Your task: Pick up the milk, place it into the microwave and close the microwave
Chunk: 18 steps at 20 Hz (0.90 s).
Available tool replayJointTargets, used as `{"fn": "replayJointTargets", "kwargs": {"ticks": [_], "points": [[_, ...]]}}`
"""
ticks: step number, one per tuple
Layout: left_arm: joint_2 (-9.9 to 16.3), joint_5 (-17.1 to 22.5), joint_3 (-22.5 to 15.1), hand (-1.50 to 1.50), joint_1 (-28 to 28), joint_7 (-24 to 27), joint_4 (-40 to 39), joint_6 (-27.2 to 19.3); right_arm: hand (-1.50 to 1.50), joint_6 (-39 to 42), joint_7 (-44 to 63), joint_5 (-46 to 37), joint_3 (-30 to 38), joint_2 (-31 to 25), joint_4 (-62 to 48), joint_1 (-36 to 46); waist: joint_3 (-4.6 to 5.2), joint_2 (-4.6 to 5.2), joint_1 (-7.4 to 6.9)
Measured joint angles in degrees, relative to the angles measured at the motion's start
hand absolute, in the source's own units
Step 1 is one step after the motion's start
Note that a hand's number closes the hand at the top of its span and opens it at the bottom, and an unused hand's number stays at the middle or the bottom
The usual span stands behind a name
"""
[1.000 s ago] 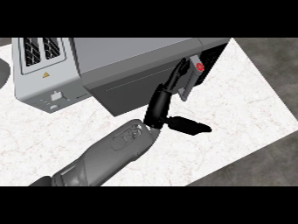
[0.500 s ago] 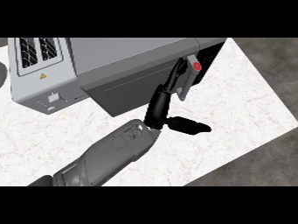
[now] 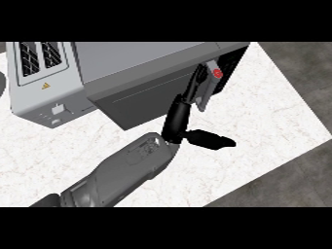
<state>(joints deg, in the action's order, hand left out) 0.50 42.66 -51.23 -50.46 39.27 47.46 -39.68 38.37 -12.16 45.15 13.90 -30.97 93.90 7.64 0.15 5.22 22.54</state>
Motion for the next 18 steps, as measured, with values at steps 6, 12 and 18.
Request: {"fn": "replayJointTargets", "kwargs": {"ticks": [6, 12, 18], "points": [[-0.09, 1.5, -0.77, -1.5, -0.55, 1.21, -0.75, 0.19, -1.5, 0.54, 0.95, 1.14, -0.39, -0.75, -0.31, 0.63, -0.04, 0.05, 0.25], [-0.25, 3.23, -1.36, -1.5, -1.07, 1.93, -1.54, 0.38, -1.5, 0.86, 1.81, 2.66, -0.76, -1.25, -0.22, 1.19, -0.04, -0.12, 0.4], [0.89, 4.55, -0.63, 1.5, -3.16, 3.0, -1.03, 1.12, -1.5, 1.04, 2.56, 3.9, -0.7, -2.1, -0.09, 1.75, -0.15, -0.39, 0.42]]}}
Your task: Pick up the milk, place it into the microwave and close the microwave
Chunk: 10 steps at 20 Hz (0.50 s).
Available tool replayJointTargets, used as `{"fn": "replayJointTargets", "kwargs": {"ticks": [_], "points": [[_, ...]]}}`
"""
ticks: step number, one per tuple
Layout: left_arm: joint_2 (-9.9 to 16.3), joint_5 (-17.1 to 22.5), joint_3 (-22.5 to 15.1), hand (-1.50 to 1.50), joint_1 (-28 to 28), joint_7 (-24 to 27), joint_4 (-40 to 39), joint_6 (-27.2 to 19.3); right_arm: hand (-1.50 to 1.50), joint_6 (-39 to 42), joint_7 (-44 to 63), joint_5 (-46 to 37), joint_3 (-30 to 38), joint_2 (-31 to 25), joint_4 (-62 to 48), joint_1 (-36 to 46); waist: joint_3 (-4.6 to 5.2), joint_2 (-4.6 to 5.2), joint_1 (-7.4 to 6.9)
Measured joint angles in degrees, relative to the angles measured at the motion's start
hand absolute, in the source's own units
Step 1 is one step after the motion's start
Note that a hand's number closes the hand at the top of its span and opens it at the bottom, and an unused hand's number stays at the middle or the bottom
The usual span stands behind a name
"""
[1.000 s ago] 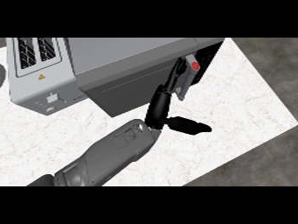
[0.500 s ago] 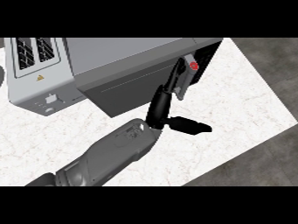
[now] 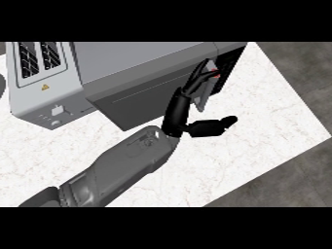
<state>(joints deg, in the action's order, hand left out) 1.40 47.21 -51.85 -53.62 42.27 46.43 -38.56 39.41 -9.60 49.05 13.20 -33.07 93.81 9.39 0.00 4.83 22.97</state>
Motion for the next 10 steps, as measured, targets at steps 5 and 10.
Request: {"fn": "replayJointTargets", "kwargs": {"ticks": [5, 10], "points": [[0.56, -3.04, -2.56, -1.5, -3.29, -0.96, -3.05, -0.96, -1.5, -0.18, 0.59, 0.81, 0.27, -0.62, 0.02, 0.0, -0.57, -0.53, -0.98], [-0.72, -4.35, -4.41, -1.5, -5.87, -3.78, -5.56, -2.41, -1.5, -0.7, 1.17, 1.45, 0.89, -1.39, 0.11, -0.11, -0.74, -0.85, -2.45]]}}
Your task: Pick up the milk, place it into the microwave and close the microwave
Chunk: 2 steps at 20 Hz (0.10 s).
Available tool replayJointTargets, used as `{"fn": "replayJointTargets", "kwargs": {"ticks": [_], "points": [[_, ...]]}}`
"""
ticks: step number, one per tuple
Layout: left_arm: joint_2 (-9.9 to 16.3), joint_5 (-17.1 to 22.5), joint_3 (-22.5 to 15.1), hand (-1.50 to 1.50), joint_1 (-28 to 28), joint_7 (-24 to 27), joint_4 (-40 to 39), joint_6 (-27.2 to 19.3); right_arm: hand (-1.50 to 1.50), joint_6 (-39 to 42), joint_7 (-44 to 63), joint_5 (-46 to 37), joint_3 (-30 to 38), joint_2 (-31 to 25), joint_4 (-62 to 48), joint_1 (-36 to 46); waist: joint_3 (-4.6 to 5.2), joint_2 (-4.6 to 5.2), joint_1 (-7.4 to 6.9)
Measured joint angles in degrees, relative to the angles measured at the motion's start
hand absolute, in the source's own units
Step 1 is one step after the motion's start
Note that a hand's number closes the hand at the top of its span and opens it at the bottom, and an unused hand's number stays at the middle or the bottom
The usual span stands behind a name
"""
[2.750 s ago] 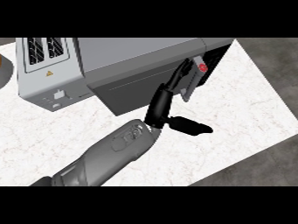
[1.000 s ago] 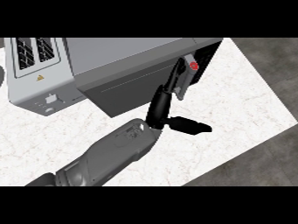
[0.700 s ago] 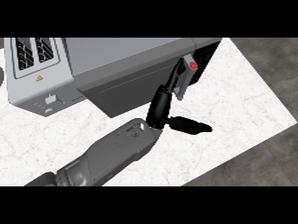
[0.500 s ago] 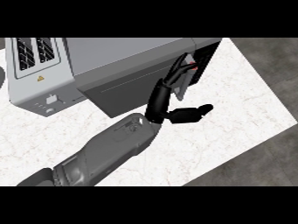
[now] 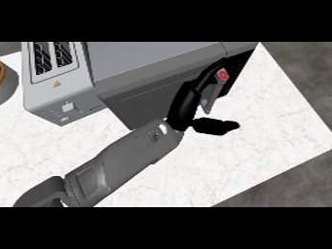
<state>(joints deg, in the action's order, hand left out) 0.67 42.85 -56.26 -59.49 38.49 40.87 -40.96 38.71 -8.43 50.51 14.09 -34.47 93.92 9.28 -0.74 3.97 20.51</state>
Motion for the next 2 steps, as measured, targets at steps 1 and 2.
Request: {"fn": "replayJointTargets", "kwargs": {"ticks": [1, 2], "points": [[-0.35, -0.29, -0.34, -1.5, -0.56, -0.47, -0.52, -0.27, -1.5, -0.14, 0.1, 0.06, 0.12, -0.12, 0.11, -0.08, 0.0, -0.06, -0.19], [-0.64, -0.68, -0.63, -1.5, -1.13, -0.75, -1.03, -0.69, -1.5, -0.19, 0.14, 0.21, 0.27, -0.22, 0.14, -0.15, -0.02, -0.08, -0.37]]}}
